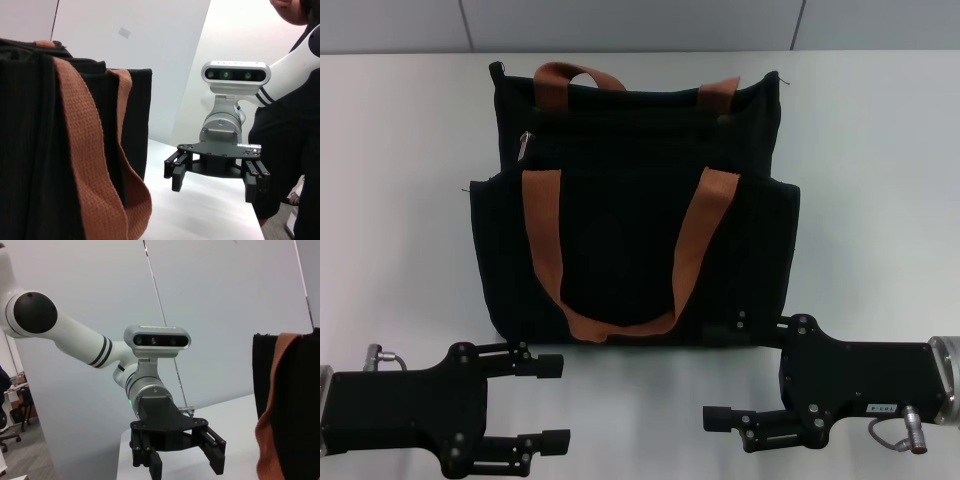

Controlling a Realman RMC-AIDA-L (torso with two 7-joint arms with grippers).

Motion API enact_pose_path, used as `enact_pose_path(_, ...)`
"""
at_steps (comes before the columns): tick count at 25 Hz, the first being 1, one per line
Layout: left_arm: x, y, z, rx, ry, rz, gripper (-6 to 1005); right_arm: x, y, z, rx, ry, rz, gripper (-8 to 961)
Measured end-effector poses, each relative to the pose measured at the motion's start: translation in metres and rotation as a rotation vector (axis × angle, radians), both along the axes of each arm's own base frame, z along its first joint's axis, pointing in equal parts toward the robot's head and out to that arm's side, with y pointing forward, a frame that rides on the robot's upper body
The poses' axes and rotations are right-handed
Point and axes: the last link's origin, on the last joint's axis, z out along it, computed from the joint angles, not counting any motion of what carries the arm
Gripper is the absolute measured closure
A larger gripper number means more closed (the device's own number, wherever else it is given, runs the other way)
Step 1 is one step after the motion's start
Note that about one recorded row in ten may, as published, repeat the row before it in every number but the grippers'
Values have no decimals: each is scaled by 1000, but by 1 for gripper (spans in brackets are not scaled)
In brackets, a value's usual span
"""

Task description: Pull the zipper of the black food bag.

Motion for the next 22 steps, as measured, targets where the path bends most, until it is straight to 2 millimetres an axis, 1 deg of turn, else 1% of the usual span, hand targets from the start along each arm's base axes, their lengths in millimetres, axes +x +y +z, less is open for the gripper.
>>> enact_pose_path(20, 3, 1, 2, -5, -13, -11, 245, 0, 0, 0, 0, 1, -1, 136)
enact_pose_path(21, 4, 0, 3, -8, -26, -17, 245, 0, 0, 0, 0, 1, -1, 136)
enact_pose_path(22, 12, -3, 9, -13, -86, -61, 245, 0, 0, 0, 0, 1, -1, 136)
